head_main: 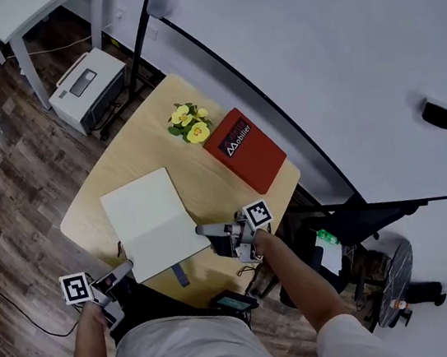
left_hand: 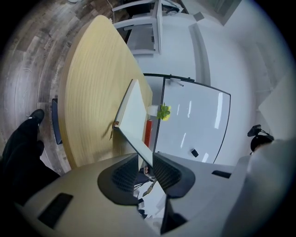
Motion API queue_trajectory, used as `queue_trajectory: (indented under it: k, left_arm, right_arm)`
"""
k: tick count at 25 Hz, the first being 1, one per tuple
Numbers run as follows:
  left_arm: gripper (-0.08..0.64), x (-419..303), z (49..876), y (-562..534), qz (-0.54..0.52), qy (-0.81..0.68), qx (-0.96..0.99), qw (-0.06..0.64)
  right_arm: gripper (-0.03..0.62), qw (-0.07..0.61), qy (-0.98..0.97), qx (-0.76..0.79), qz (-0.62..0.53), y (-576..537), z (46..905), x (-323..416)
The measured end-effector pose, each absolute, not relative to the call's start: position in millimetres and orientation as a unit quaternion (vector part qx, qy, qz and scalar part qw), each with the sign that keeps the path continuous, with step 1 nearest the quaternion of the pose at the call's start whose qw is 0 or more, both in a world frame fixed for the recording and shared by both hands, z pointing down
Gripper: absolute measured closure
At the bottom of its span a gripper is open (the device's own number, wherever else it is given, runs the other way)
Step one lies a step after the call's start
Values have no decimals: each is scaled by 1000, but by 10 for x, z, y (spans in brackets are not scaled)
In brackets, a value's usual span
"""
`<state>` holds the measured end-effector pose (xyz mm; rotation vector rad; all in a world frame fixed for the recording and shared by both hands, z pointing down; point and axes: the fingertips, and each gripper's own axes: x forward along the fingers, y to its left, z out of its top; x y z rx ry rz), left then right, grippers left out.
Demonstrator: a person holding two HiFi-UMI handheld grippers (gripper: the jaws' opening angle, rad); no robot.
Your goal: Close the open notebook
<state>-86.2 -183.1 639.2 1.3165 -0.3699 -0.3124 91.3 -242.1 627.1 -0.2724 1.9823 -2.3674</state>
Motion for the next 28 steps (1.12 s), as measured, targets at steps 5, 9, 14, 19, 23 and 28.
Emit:
queue_trajectory:
  k: [5,9,14,19,23,28]
  left_arm:
    - [462,-888,6417,-1854,-139,-171,608,763]
    - [477,-878,6452,-1833,-119,-171,609,766]
    - [480,-907,6466,-1846,-115,-156,592,782]
    - [468,-937,6435,-1943,-126,-133,579,794]
    - [469,-896,6420,-1965,-125,-119,574,801]
    - [472,-861,6422,-1988,-119,-113,569,806]
  right_arm:
    - [483,-1,621,-88,-779,-2361,6324,901]
    - [489,-47,572,-42,-818,-2165,6305,802]
    - [497,-83,538,-29,-839,-2206,6292,777]
    - [490,-94,580,-5,-809,-2332,6156,721]
    - [476,-64,618,-17,-783,-2404,6082,759]
    - [469,-20,611,-31,-791,-2426,6034,1007]
